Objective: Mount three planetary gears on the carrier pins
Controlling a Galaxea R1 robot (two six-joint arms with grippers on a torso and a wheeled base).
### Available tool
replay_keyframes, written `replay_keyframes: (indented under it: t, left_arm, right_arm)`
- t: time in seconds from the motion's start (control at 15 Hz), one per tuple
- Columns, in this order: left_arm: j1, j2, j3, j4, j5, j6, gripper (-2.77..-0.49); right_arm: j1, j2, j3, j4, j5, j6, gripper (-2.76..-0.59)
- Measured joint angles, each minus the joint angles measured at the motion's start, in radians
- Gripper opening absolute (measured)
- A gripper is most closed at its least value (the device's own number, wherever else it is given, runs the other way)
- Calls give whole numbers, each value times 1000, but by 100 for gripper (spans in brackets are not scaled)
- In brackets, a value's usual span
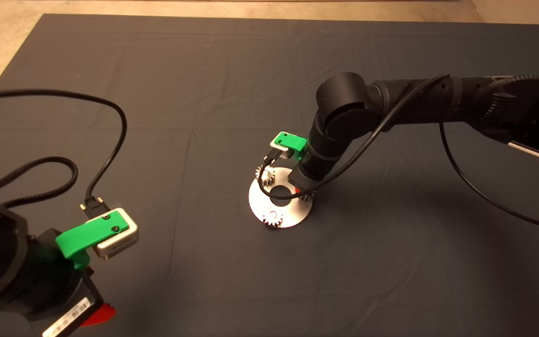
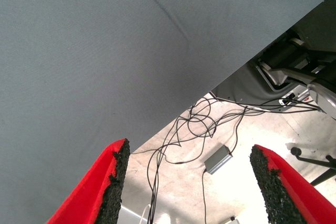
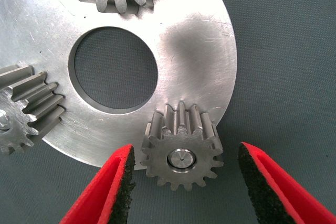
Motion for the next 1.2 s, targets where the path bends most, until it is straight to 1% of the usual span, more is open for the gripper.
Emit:
replay_keyframes:
  t: [0.2,0.27,0.33,0.4,0.47,0.53,0.6,0.67,0.8,0.87,1.0,1.13,1.2]
  left_arm:
    - [0,-2,0,0,0,0,-166]
    - [0,-2,0,0,0,0,-166]
    - [0,-2,0,0,0,0,-166]
    - [0,-2,0,0,0,0,-166]
    - [0,-2,0,0,0,0,-166]
    - [0,0,0,0,0,0,-166]
    - [0,4,0,0,0,0,-166]
    - [0,7,0,0,0,0,-166]
    - [0,28,0,0,1,-2,-166]
    - [0,50,0,0,0,-7,-166]
    - [0,101,-1,0,0,-24,-166]
    - [0,151,-8,0,0,-51,-166]
    - [0,173,-9,0,0,-60,-166]
  right_arm:
    - [0,0,0,1,0,0,-191]
    - [0,0,0,4,0,0,-191]
    - [1,-3,6,16,0,0,-191]
    - [7,-11,19,48,0,1,-191]
    - [21,-22,43,90,0,12,-191]
    - [42,-34,81,128,-3,31,-191]
    - [60,-40,115,150,-3,54,-191]
    - [75,-47,166,177,-3,101,-191]
    - [79,-59,266,228,-3,214,-191]
    - [79,-64,320,252,-3,276,-191]
    - [87,-76,414,294,-3,379,-191]
    - [93,-87,484,309,-3,472,-191]
    - [96,-91,509,316,-4,502,-191]
